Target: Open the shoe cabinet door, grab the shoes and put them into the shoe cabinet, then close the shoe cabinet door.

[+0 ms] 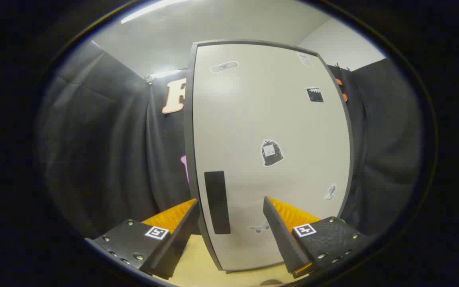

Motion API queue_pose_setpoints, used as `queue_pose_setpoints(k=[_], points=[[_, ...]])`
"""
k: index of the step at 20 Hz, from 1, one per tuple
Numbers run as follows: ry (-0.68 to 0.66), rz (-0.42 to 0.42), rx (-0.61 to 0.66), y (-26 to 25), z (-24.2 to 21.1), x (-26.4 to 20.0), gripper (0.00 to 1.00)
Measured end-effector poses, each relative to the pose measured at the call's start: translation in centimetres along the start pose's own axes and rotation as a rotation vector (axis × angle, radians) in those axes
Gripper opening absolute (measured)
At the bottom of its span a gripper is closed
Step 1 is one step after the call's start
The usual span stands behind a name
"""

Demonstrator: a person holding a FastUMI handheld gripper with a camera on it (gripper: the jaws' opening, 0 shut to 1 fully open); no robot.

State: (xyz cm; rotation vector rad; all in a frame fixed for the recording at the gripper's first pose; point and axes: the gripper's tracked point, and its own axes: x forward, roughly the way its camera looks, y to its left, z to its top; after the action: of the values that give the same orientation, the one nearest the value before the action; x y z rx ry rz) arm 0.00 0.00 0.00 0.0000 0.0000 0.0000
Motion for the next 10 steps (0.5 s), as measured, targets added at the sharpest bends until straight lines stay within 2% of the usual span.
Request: queue_pose_setpoints(k=[10], points=[[0.013,0.003,0.000,0.18,-0.57,0.46,0.98]])
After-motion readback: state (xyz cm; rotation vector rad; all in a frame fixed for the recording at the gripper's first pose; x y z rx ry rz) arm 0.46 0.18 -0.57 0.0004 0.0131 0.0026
